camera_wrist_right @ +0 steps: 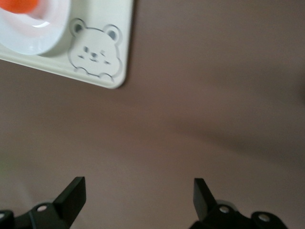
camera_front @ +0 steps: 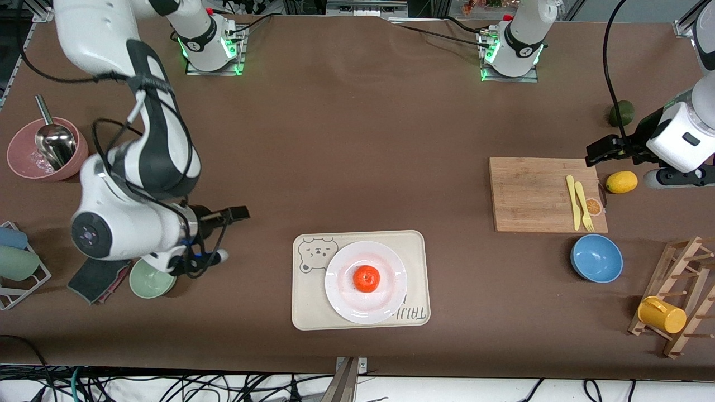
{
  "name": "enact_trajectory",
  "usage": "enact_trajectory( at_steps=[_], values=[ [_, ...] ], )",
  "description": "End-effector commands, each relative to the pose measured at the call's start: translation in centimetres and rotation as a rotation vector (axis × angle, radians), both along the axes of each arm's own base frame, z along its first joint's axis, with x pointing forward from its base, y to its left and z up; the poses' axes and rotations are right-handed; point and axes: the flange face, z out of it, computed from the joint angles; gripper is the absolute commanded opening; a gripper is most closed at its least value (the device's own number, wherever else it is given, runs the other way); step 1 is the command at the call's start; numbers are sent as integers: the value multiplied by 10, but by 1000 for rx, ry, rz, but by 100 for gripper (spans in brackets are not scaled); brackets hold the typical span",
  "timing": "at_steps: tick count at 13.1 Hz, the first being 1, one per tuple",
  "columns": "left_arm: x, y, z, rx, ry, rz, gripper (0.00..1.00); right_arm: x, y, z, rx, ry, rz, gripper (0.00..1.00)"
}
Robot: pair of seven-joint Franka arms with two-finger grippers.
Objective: Place orange and plate with both arms
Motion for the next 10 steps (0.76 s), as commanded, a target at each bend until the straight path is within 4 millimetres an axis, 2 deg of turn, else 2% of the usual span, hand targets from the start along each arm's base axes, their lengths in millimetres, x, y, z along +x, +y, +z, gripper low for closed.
enact_trajectory(
  at_steps=[1, 4, 6, 8, 10],
  values=[
    [2, 0, 4, 1, 4, 1, 100, -23, -14, 55, -133, -18, -27, 100],
    [2, 0, 4, 0, 4, 2, 100, -47, -39, 95, -141, -46, -57, 100],
    [2, 0, 4, 0, 4, 2, 100, -85, -59, 103, -146, -91, -78, 100],
    [2, 0, 4, 0, 4, 2, 100, -125, -89, 99, -141, -112, -115, 100],
    [2, 0, 4, 0, 4, 3, 100, -138, -121, 115, -136, -111, -147, 100]
  ],
)
